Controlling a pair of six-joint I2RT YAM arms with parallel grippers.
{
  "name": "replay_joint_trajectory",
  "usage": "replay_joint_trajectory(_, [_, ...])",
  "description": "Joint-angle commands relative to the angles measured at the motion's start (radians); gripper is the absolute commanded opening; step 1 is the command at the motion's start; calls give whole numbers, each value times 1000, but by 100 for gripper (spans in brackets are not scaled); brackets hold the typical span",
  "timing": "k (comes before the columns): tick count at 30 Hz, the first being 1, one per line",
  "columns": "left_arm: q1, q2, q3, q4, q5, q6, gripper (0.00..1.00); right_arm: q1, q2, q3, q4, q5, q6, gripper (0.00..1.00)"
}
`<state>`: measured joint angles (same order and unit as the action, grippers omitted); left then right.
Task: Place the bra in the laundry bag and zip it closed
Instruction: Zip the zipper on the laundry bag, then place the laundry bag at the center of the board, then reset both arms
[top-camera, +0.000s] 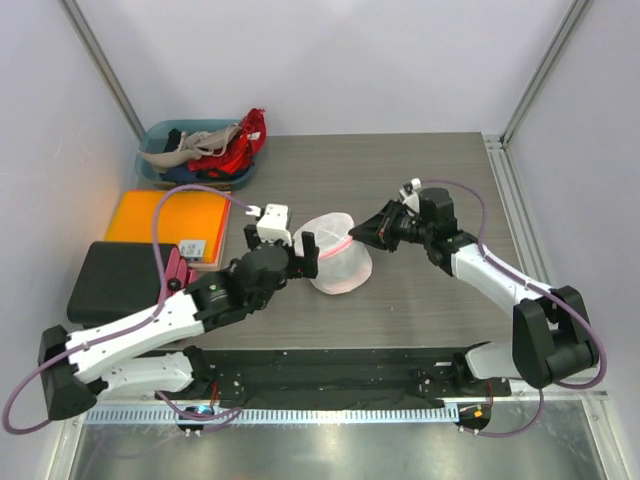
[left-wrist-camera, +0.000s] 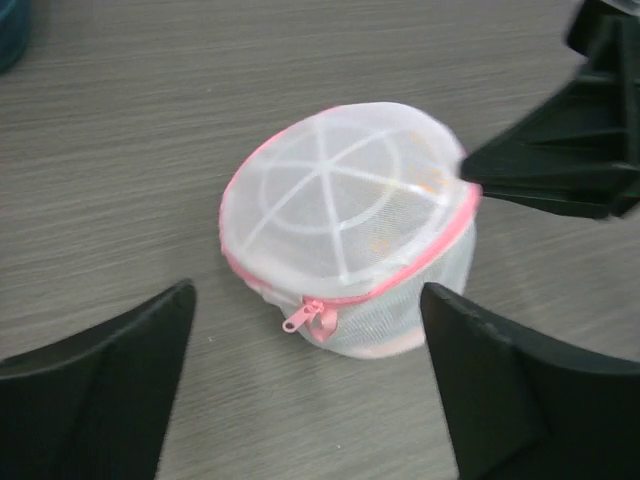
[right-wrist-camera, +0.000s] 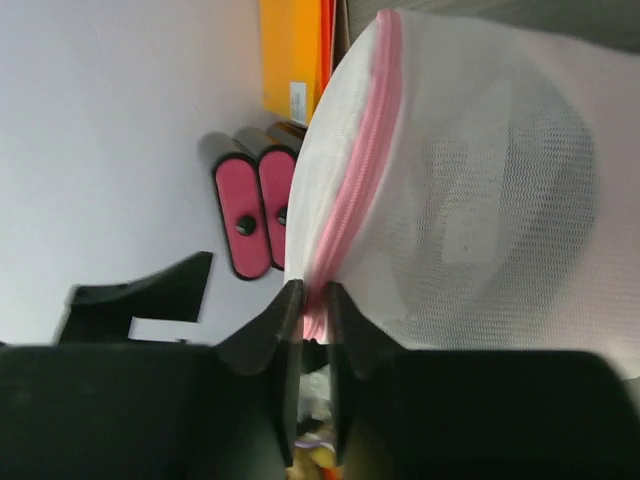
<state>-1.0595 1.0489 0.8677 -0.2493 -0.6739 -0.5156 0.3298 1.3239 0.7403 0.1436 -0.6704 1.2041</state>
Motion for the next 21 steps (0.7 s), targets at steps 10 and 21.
replay_joint_trajectory(10, [3,-240,-203,144,306,-175,100,45,-259,166,-794,633,-666,100])
replay_joint_trajectory(21, [3,-391,-623,576,367,-310,100,45,-509,-180,-612,758,-578,100])
